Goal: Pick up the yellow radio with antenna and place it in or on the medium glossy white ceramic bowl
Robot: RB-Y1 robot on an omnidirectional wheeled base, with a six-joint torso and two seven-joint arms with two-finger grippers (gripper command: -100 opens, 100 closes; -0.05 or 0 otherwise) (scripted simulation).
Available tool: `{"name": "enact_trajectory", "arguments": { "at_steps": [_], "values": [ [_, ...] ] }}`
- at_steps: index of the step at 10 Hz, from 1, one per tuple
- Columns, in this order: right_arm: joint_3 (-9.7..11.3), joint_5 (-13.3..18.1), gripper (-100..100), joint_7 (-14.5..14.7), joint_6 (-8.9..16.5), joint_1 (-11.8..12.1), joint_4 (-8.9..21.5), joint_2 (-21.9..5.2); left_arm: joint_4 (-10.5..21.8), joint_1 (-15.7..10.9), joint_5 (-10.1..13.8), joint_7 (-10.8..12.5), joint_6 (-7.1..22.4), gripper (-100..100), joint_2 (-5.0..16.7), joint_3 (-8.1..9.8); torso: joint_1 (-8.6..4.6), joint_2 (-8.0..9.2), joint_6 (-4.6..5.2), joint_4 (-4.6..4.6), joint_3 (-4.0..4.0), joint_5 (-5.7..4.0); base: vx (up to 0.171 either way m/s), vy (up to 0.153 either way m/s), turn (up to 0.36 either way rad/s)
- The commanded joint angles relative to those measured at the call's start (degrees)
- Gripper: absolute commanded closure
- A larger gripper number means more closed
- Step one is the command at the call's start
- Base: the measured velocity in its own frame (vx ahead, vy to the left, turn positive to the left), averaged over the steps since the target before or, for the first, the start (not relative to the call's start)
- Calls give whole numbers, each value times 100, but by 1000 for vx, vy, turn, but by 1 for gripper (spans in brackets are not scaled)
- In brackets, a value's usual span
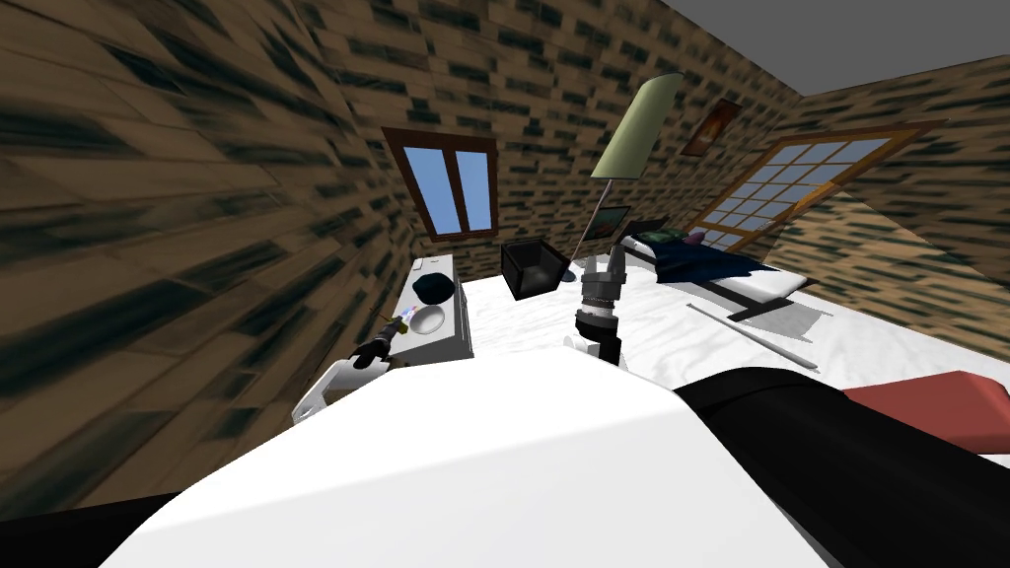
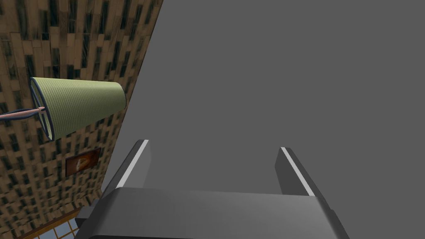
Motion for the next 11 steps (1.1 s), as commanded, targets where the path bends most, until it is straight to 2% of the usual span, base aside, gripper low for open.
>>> {"name": "enact_trajectory", "arguments": {
  "at_steps": [1, 3, 4, 5, 6, 7, 8, 9, 11],
  "values": [
    [0, 0, 0, 0, 0, 0, 0, 0, 187, -94, 45, -4, 122, -100, 38, 85, 0, 0, 0, 0, 0, 0, 39, 9, -110],
    [0, 0, 0, 0, 0, 0, 0, 0, 348, -168, 113, -6, 311, -100, 81, 228, -2, -3, 0, 0, -1, -1, 52, 16, -129],
    [0, 0, 0, 0, 0, 0, 0, 0, 290, -137, 88, -7, 249, -100, 63, 189, 2, -5, 1, -1, -3, 0, 22, 15, -30],
    [0, 0, 0, 0, 0, 0, 0, 0, 300, -146, 95, -7, 273, 0, 69, 195, -1, 4, -3, 0, 2, 0, 0, 0, 0],
    [0, 0, 0, 0, 0, 0, 0, 0, 462, -211, 49, -9, 166, -100, 27, 210, -5, 11, -2, 2, 6, -1, 32, 13, -9],
    [0, 0, 0, 0, 0, 0, 0, 0, 559, -251, 23, -9, 103, -100, 2, 219, -3, 6, -2, 1, 3, 0, 58, 32, -9],
    [0, 0, 0, 0, 0, 1, 0, 0, 484, -220, 46, -9, 161, -100, 22, 212, 4, -3, -2, -1, -2, 1, 27, 17, -5],
    [0, 0, 0, 0, 0, 0, 0, 0, 497, -226, 42, -9, 145, 100, 19, 213, 0, 4, -3, 0, 2, 0, 0, 0, 0],
    [0, 0, 0, 0, 0, 0, 0, 0, 494, -225, 39, -15, 145, 100, 23, 211, -8, 12, -3, 3, 7, 1, 1, 0, -6]
  ]
}}
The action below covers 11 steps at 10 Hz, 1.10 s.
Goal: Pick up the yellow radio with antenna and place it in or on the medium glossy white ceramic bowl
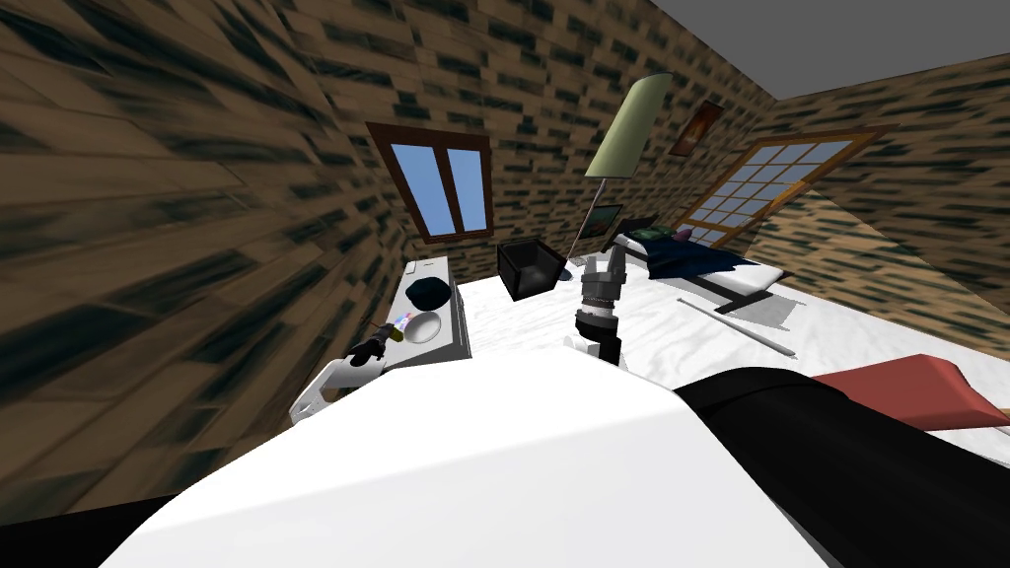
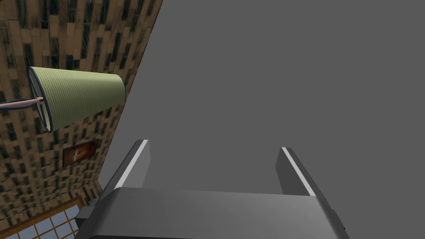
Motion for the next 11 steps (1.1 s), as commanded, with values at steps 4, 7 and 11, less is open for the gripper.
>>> {"name": "enact_trajectory", "arguments": {
  "at_steps": [4, 7, 11],
  "values": [
    [0, 0, 0, 0, 0, 0, 0, 0, -160, 70, 47, 9, 110, 100, 37, -12, 1, 3, 0, 1, 2, 0, -8, -5, 5],
    [0, 0, 0, 0, 0, 0, 0, 0, -151, 101, 6, 46, 117, 100, 69, -100, -3, 8, -2, 3, 6, -2, -36, -32, -12],
    [2, 0, 0, 0, 0, -2, 0, 2, -330, 227, -49, 189, 297, 100, 277, -262, -67, 69, 0, -33, 16, 53, -166, -140, -55]
  ]
}}
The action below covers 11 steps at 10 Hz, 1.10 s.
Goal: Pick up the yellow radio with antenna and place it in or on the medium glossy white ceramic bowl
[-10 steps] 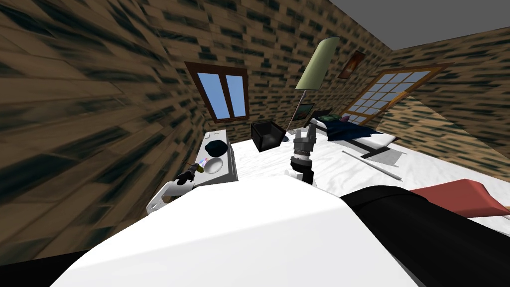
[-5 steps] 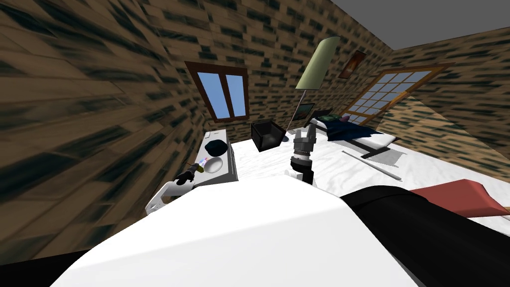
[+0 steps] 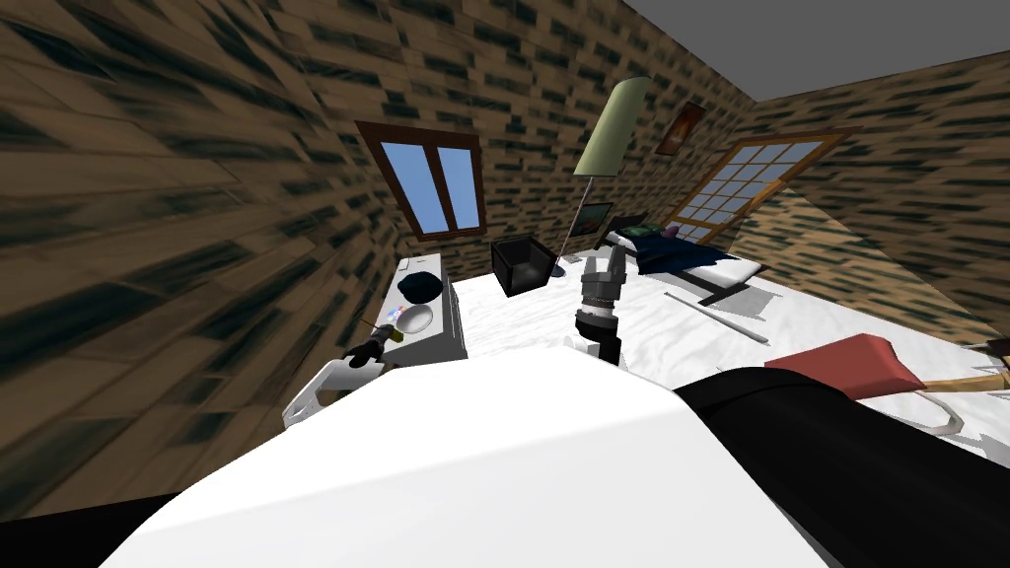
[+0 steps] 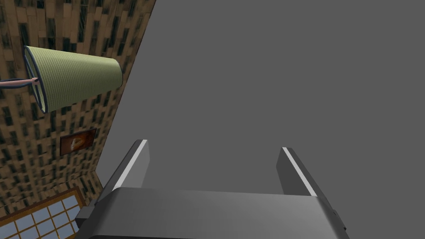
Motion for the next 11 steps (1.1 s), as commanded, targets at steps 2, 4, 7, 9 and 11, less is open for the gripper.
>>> {"name": "enact_trajectory", "arguments": {
  "at_steps": [2, 4, 7, 9, 11],
  "values": [
    [0, 0, 0, 0, 0, 0, 0, 0, -198, 123, -27, 119, 188, 100, 165, -134, -4, -8, 9, -3, -5, 6, -159, -121, -69],
    [0, 0, 0, 0, 0, -1, 0, 0, -420, 237, -66, 259, 402, 100, 399, -250, -14, 13, 11, 0, 5, 3, -229, -131, -106],
    [0, 0, 0, 0, 0, 0, 0, 0, -782, 418, -107, 452, 753, 100, 745, -407, -20, 8, 9, 0, 4, -2, -186, -146, -87],
    [0, 0, 0, 0, 0, 0, 0, 0, -965, 506, -108, 518, 929, 100, 885, -465, -5, 0, 10, 0, 0, -1, -149, -102, -63],
    [-1, 0, 0, 0, 0, 1, 0, -1, -1199, 592, -53, 527, 1131, 100, 961, -467, 12, -26, 11, -3, -13, 1, -56, -60, -26]
  ]
}}
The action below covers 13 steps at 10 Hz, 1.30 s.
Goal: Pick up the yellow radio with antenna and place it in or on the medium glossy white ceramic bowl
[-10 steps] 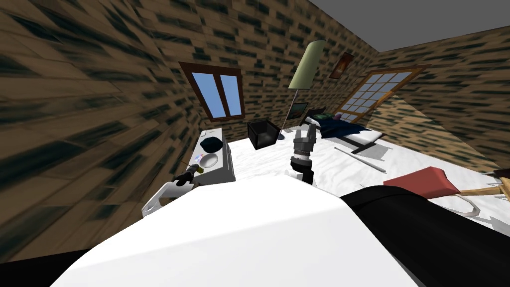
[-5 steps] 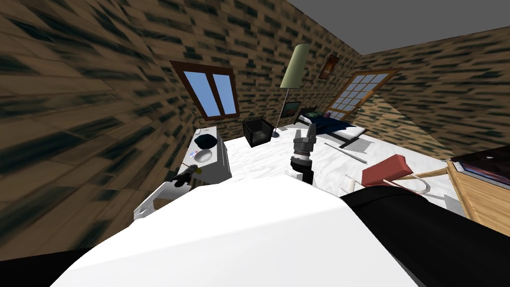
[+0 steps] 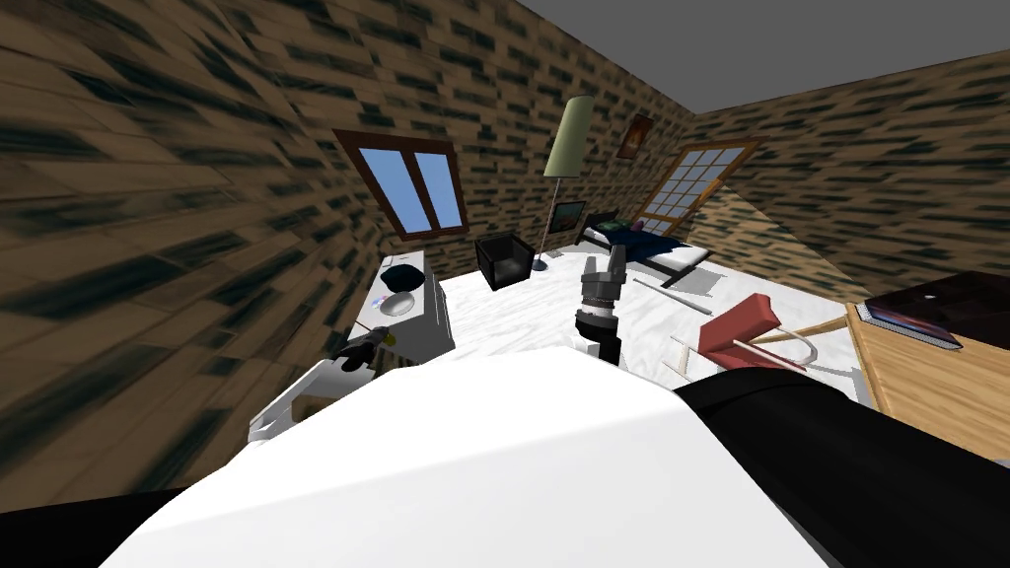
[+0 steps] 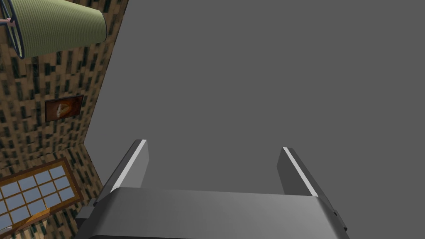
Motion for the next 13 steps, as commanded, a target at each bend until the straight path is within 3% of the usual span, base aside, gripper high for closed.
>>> {"name": "enact_trajectory", "arguments": {
  "at_steps": [1, 5, 13],
  "values": [
    [0, 0, 0, 0, 0, 0, 0, 0, -211, 51, 82, -31, 170, 100, 17, 47, 0, 0, 0, 0, 0, 0, 62, -17, 48],
    [-2, 0, 0, 0, -1, 3, -1, -1, -571, 106, 271, -155, 396, 100, -52, 204, 54, -91, 3, -16, -51, 14, 153, 44, 55],
    [-2, 0, 0, 0, -1, 3, -1, -1, -1397, 190, 738, -493, 844, 100, -297, 638, 57, -110, 1, -16, -61, 19, 203, 60, 88]
  ]
}}
